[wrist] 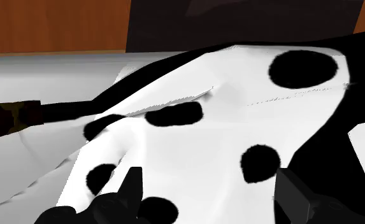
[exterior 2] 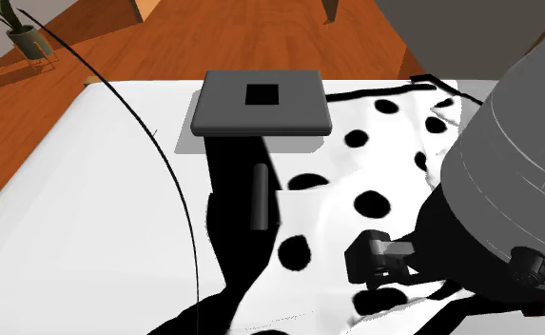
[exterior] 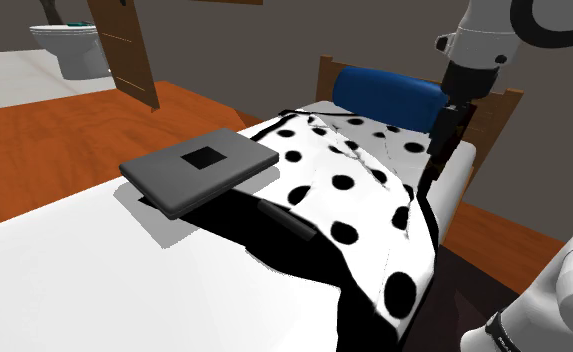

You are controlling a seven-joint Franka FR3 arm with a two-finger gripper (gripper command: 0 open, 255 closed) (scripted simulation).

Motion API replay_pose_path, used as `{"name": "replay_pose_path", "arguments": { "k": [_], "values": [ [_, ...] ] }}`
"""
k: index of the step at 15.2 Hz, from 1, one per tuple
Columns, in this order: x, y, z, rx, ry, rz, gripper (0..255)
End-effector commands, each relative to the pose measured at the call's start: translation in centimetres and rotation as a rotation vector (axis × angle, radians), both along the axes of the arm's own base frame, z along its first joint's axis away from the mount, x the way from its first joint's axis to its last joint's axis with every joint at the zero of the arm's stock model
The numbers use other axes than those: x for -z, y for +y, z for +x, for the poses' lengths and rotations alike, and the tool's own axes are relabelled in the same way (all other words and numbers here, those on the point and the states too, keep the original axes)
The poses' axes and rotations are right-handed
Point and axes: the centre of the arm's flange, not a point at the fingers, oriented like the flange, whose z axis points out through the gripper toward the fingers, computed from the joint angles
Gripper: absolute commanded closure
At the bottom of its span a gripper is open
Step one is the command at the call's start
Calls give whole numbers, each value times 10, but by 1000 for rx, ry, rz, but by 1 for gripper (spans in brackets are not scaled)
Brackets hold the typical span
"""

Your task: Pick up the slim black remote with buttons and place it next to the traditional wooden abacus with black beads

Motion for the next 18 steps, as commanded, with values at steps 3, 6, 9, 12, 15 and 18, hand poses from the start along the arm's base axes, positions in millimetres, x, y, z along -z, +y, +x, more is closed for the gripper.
{"name": "replay_pose_path", "arguments": {
  "k": [3,6,9,12,15,18],
  "values": [
    [15,15,15,3,0,2,0],
    [37,38,39,8,-1,6,0],
    [58,61,62,13,-1,9,0],
    [80,84,85,18,-2,13,0],
    [102,107,109,22,-2,16,0],
    [123,130,132,27,-2,20,0]
  ]
}}
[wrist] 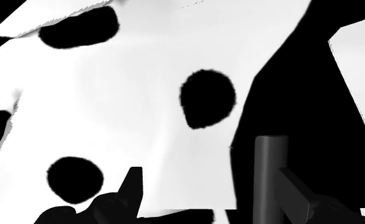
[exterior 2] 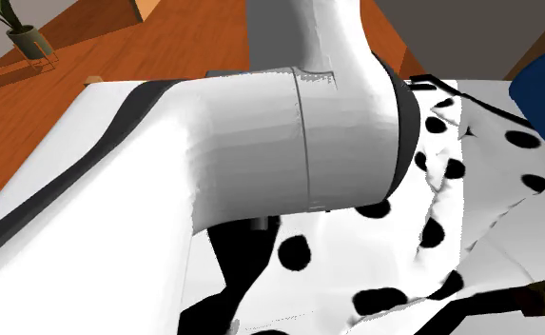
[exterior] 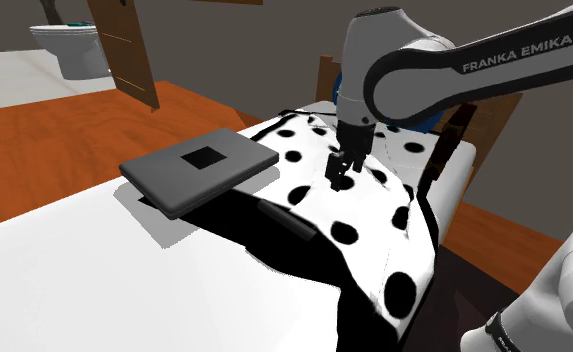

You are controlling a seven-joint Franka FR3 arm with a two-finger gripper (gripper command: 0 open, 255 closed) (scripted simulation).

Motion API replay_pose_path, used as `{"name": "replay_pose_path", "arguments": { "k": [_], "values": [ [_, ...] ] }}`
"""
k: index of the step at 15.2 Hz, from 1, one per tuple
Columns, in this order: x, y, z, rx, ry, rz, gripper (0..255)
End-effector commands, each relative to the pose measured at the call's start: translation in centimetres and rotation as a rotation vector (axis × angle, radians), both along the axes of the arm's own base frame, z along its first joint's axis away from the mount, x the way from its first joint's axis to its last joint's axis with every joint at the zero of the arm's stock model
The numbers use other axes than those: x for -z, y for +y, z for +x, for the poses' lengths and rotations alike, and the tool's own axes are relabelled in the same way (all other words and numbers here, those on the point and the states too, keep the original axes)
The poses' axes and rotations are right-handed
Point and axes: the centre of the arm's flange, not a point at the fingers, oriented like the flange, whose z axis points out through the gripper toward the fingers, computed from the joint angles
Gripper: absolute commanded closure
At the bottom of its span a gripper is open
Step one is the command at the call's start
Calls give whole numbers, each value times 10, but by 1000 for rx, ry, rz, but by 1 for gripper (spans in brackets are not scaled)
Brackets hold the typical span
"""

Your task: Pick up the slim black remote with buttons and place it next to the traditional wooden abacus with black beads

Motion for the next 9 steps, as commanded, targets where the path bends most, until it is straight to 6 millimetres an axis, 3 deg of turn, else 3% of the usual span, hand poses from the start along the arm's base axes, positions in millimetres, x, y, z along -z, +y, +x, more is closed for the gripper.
{"name": "replay_pose_path", "arguments": {
  "k": [1,9],
  "values": [
    [16,17,17,4,-1,4,0],
    [72,77,81,17,-2,13,0]
  ]
}}
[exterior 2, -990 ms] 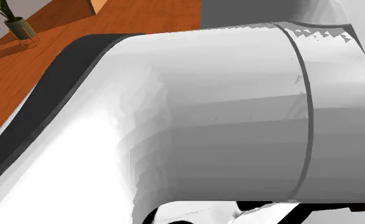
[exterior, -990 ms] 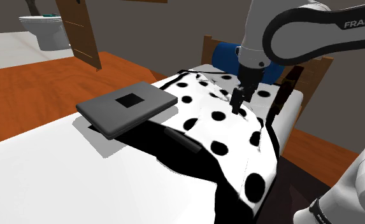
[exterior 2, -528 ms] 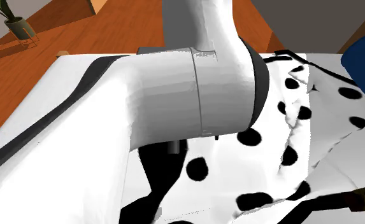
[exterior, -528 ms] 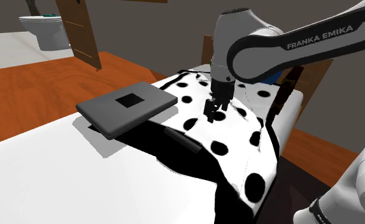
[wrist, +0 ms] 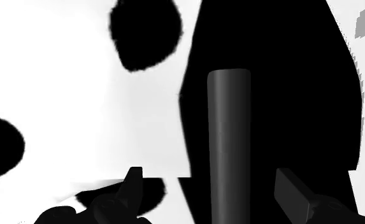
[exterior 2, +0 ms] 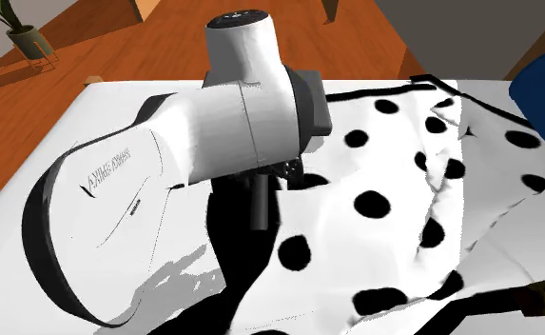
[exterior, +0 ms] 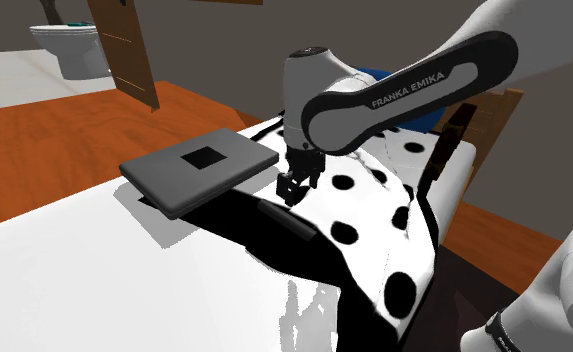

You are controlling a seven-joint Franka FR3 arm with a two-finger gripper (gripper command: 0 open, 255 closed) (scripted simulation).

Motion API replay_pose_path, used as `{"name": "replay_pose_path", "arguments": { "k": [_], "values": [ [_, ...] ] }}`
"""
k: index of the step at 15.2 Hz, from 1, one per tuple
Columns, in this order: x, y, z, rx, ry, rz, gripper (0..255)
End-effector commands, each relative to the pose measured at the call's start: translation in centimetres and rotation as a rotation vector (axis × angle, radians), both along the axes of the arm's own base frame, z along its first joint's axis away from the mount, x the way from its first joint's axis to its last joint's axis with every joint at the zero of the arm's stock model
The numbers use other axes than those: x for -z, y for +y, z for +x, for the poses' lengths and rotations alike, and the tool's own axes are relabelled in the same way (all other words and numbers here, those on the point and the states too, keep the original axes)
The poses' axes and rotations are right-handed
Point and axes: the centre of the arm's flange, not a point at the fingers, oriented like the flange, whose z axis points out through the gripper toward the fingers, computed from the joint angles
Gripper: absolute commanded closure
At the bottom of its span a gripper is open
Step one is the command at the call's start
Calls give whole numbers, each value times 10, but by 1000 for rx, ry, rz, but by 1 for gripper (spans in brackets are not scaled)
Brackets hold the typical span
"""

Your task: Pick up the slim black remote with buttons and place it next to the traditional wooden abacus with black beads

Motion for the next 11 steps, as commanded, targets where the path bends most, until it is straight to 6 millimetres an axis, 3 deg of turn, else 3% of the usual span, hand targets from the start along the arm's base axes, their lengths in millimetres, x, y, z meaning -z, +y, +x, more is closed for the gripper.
{"name": "replay_pose_path", "arguments": {
  "k": [1,4,11],
  "values": [
    [17,12,17,5,0,3,0],
    [38,34,41,9,0,7,0],
    [70,32,42,9,0,7,0]
  ]
}}
